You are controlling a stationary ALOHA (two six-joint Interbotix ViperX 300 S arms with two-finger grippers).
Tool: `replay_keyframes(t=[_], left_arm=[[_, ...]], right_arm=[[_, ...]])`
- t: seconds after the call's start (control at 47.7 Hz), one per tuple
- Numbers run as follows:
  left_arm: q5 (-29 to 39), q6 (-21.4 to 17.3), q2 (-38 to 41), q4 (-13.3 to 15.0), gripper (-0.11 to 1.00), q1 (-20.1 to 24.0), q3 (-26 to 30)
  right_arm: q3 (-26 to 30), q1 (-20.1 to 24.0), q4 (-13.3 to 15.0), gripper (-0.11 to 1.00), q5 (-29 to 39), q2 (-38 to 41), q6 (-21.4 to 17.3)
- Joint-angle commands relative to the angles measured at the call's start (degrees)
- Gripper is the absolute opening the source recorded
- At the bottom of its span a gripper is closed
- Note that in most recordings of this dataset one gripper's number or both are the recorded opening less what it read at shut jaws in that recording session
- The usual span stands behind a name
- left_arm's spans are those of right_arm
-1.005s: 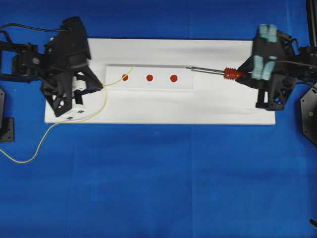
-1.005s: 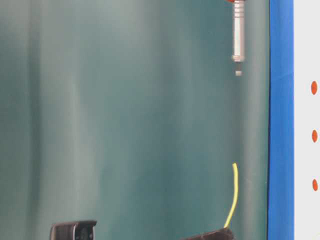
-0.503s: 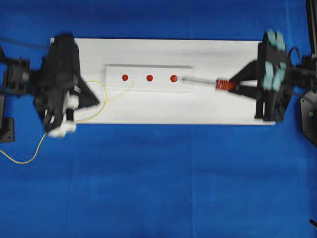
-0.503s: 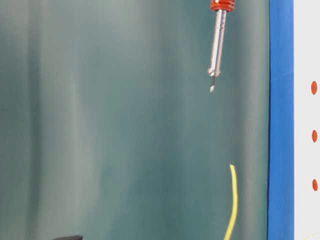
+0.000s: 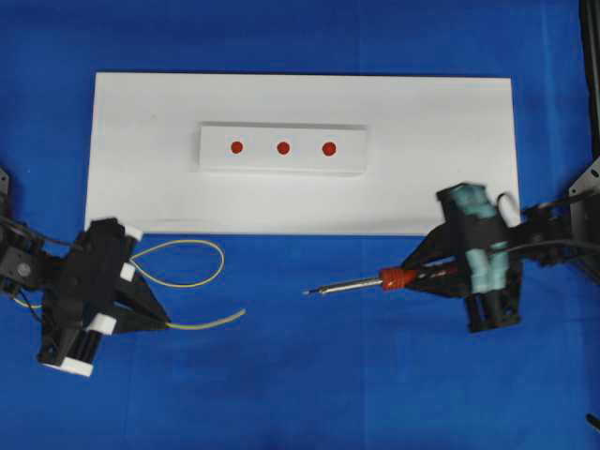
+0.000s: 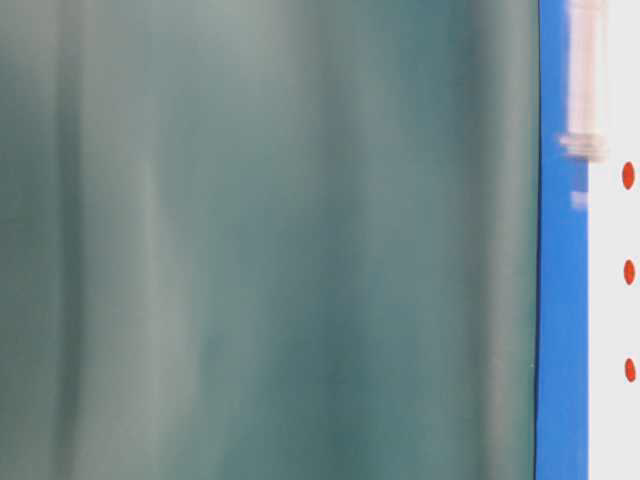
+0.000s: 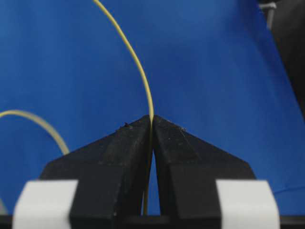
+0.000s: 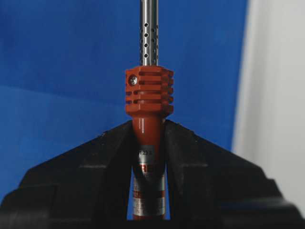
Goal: Touch the tip of the soldering iron to the tip of the solder at the mark.
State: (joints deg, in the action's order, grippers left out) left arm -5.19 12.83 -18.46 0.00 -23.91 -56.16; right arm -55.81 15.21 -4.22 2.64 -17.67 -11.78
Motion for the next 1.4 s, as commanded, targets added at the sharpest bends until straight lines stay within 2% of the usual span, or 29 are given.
replay_keyframes(t=[0.0, 0.126, 0.293, 0.67, 0.754, 0.817, 0.859, 0.901, 0.943, 1.026, 1.11, 1.152, 1.299, 1.382], left_arm=[[-4.92, 0.09, 3.25, 0.09, 0.02, -1.58, -0.35], [-6.15, 0.09, 9.14, 0.09, 0.02, -1.93, 0.00], [-6.15, 0.09, 14.68, 0.09, 0.02, -1.93, 2.02], [-5.10, 0.09, 16.00, 0.09, 0.03, -2.64, 2.02], [-5.01, 0.09, 16.00, 0.09, 0.11, -2.64, 2.29], [-4.92, 0.09, 16.00, 0.09, 0.25, -2.72, 2.46], [-4.83, 0.09, 15.91, 0.09, 0.38, -2.81, 2.55], [-4.39, 0.00, 15.73, 0.09, 0.51, -2.90, 2.55], [-3.69, 0.00, 15.38, 0.09, 0.65, -2.90, 2.64], [-1.32, 0.00, 14.06, 0.09, 0.84, -2.90, 3.34], [1.58, -0.09, 11.95, 0.09, 0.84, -2.90, 4.57], [3.25, -0.26, 10.63, 0.09, 0.82, -2.90, 5.27], [10.63, -1.23, 4.75, 0.00, 0.77, -2.37, 7.82], [13.62, -1.49, 1.14, -0.18, 0.76, -0.97, 8.35]], right_arm=[[1.93, 2.11, -1.14, 0.06, -2.81, 4.22, -0.53], [3.87, 4.39, -1.76, 0.06, -6.15, 10.63, -1.85], [6.06, 5.19, -1.93, 0.06, -7.03, 15.56, -3.08], [6.24, 6.15, -3.25, 0.07, -8.88, 20.04, -4.13], [6.42, 6.15, -3.60, 0.07, -8.88, 20.39, -4.39], [6.50, 6.24, -3.69, 0.08, -8.88, 20.39, -4.66], [6.68, 6.24, -3.60, 0.13, -8.70, 20.39, -4.66], [6.86, 6.15, -3.69, 0.23, -8.70, 20.30, -4.66], [6.94, 6.24, -3.60, 0.34, -8.53, 20.21, -4.66], [7.47, 6.24, -3.60, 0.60, -7.73, 19.34, -4.66], [8.00, 6.24, -3.34, 0.84, -5.80, 16.88, -4.13], [8.35, 6.24, -2.99, 0.90, -4.48, 15.38, -4.04], [9.58, 5.63, -0.09, 0.82, 1.32, 7.91, -3.87], [10.37, 4.39, 2.99, 0.81, 5.45, 2.64, -3.87]])
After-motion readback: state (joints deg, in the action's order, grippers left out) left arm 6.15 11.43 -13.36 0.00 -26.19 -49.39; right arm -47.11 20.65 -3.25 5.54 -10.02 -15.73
